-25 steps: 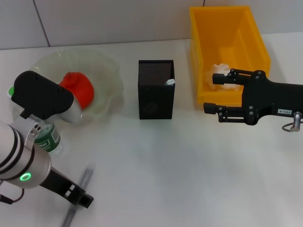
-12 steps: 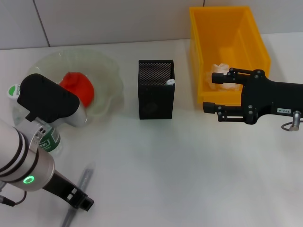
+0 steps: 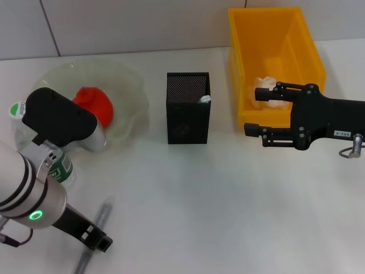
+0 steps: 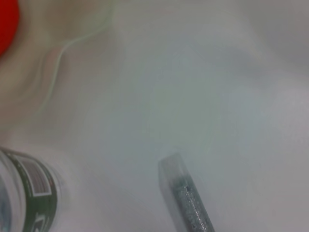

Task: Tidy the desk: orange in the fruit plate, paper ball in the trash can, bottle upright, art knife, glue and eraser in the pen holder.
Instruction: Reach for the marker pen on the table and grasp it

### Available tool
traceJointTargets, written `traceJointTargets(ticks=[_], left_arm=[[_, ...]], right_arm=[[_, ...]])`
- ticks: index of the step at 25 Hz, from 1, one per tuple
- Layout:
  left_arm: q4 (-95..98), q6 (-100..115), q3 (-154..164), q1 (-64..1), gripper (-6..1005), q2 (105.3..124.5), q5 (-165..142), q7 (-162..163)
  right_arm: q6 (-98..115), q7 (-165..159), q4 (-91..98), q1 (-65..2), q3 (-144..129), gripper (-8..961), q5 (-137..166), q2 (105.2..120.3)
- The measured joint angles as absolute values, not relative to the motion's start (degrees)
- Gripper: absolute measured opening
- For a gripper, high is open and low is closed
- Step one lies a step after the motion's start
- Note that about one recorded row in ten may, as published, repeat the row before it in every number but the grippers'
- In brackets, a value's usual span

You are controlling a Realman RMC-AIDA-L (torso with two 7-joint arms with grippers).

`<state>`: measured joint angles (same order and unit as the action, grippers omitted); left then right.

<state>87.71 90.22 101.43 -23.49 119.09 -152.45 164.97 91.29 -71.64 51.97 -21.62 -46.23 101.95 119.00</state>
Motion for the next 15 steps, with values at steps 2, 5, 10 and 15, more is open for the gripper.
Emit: traceJointTargets(ticks=[2, 5, 10, 15], left_arm=[[87.7, 90.2, 101.4, -23.6, 554, 119.09, -152.5, 165.0], [87.5, 90.3, 101.4, -23.7, 525, 119.09, -152.5, 165.0], [86.7, 90.2, 101.4, -24.0, 505, 119.09, -152.5, 165.0], [84.8, 90.1, 101.4, -25.0, 504, 119.09, -152.6, 165.0]], right_arm=[[91.3, -71.7, 52.0, -21.6, -46.2, 768, 102.0, 119.0], [91.3, -71.7, 52.0, -21.6, -46.2, 768, 102.0, 119.0], [91.3, -71.7, 52.0, -21.7, -46.2, 768, 102.0, 119.0], [91.3, -71.7, 51.9, -21.7, -46.2, 768, 102.0, 119.0]])
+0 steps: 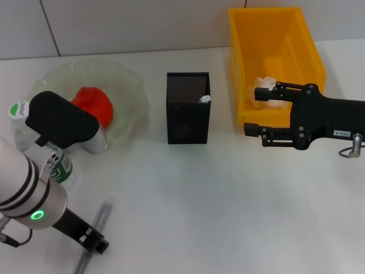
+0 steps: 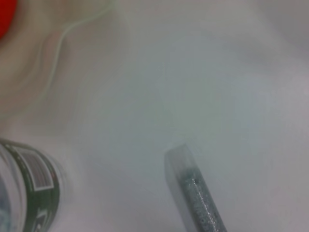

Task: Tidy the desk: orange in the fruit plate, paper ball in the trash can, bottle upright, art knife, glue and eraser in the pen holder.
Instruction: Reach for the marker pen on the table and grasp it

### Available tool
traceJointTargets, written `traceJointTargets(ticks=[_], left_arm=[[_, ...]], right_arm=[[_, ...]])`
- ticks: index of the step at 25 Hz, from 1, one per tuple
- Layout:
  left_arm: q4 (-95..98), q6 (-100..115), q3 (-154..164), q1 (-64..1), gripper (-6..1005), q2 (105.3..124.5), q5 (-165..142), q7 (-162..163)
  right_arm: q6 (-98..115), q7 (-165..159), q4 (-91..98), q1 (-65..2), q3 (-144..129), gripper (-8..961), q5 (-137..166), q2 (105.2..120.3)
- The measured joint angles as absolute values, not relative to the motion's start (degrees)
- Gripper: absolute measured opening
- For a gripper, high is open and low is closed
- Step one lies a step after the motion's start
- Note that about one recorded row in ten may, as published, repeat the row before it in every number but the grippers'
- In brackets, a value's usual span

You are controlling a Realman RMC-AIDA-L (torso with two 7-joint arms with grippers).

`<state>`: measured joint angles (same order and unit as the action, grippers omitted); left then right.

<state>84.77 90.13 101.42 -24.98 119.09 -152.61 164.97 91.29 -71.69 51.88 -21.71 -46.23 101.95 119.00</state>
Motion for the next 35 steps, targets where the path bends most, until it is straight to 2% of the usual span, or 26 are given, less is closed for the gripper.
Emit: traceJointTargets(ticks=[22, 26, 35], left_arm=[[83.9, 90.4, 101.5, -25.9, 474, 119.09, -153.8, 165.0], [83.9, 90.4, 101.5, -25.9, 302, 119.09, -153.8, 165.0], [84.4, 90.4, 101.5, -25.9, 280, 119.09, -153.8, 165.0]], right_arm=[[91.3, -71.6, 52.0, -21.7, -46.1, 768, 101.9, 119.0], [91.3, -71.6, 51.9, -21.7, -46.1, 768, 101.7, 119.0], [91.3, -71.3, 51.9, -21.7, -46.1, 768, 101.2, 119.0]])
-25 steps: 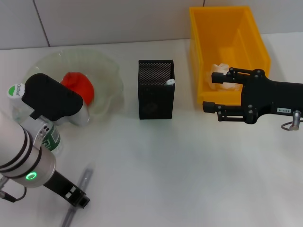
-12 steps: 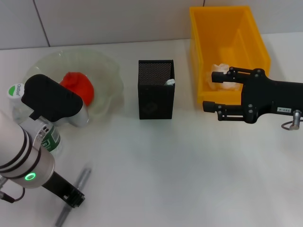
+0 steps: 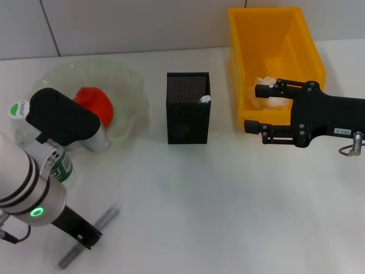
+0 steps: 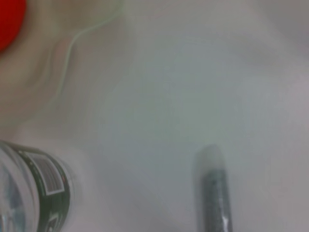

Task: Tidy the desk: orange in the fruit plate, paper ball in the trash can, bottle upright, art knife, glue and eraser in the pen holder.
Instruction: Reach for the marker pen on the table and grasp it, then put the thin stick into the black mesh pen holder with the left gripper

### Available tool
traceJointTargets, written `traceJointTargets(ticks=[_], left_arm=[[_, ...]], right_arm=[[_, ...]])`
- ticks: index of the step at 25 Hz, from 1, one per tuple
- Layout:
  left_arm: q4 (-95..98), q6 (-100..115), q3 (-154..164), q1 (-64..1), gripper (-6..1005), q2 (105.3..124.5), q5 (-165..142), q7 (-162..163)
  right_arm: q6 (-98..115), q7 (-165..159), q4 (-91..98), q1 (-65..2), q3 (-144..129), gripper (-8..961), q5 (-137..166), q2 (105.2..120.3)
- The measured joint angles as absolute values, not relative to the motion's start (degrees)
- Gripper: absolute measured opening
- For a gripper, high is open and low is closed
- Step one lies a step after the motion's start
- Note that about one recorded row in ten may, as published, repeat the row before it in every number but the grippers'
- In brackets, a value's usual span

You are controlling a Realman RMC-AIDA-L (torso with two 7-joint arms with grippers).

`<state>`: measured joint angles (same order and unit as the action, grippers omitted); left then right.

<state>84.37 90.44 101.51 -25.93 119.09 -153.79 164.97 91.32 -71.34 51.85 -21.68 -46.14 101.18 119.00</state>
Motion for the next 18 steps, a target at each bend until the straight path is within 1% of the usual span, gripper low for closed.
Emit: traceJointTargets(ticks=[11, 18], left_arm=[[84.4, 90.4, 101.5, -26.1, 149, 119.09, -153.4, 165.0], [85.4, 90.3, 101.5, -26.2, 149, 119.09, -153.4, 165.0]], right_arm=[[91.3, -71.3, 51.9, -21.5, -46.1, 768, 101.1, 119.0], [91.4, -71.3, 52.2, -21.5, -46.1, 768, 101.0, 119.0]])
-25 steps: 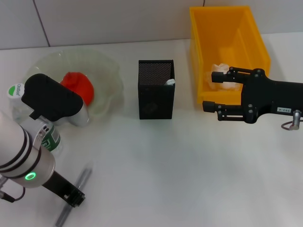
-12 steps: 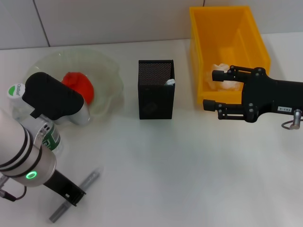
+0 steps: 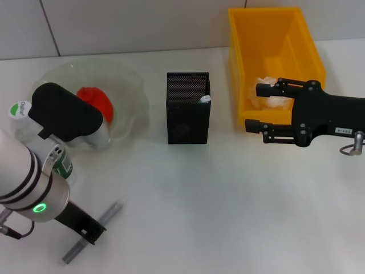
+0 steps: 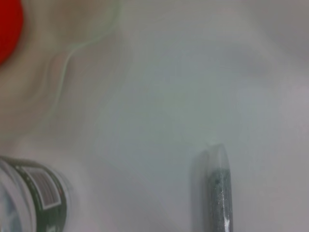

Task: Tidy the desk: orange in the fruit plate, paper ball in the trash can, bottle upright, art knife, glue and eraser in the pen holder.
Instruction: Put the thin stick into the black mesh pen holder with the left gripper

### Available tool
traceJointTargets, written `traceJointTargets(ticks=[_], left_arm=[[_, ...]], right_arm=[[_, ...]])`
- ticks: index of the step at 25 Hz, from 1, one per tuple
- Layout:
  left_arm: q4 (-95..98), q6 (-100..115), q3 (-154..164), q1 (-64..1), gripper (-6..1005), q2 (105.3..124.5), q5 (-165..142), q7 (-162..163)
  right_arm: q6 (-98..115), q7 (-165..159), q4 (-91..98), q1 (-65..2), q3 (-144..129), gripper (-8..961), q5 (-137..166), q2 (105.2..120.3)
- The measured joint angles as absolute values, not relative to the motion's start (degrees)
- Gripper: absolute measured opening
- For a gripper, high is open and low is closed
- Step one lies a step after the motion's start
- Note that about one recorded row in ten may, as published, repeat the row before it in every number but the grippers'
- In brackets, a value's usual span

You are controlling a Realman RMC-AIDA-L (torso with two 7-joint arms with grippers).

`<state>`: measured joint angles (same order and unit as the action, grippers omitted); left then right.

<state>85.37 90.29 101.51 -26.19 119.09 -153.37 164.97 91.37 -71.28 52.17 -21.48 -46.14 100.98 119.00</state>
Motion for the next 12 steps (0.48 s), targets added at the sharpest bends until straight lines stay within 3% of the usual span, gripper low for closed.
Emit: traceJointTargets(ticks=[12], left_arm=[[91.4, 90.1, 101.5, -25.6, 143, 119.09, -150.4, 165.0]], right_arm=[[91.4, -70.9, 52.1, -21.2, -45.2, 768, 99.5, 118.91]])
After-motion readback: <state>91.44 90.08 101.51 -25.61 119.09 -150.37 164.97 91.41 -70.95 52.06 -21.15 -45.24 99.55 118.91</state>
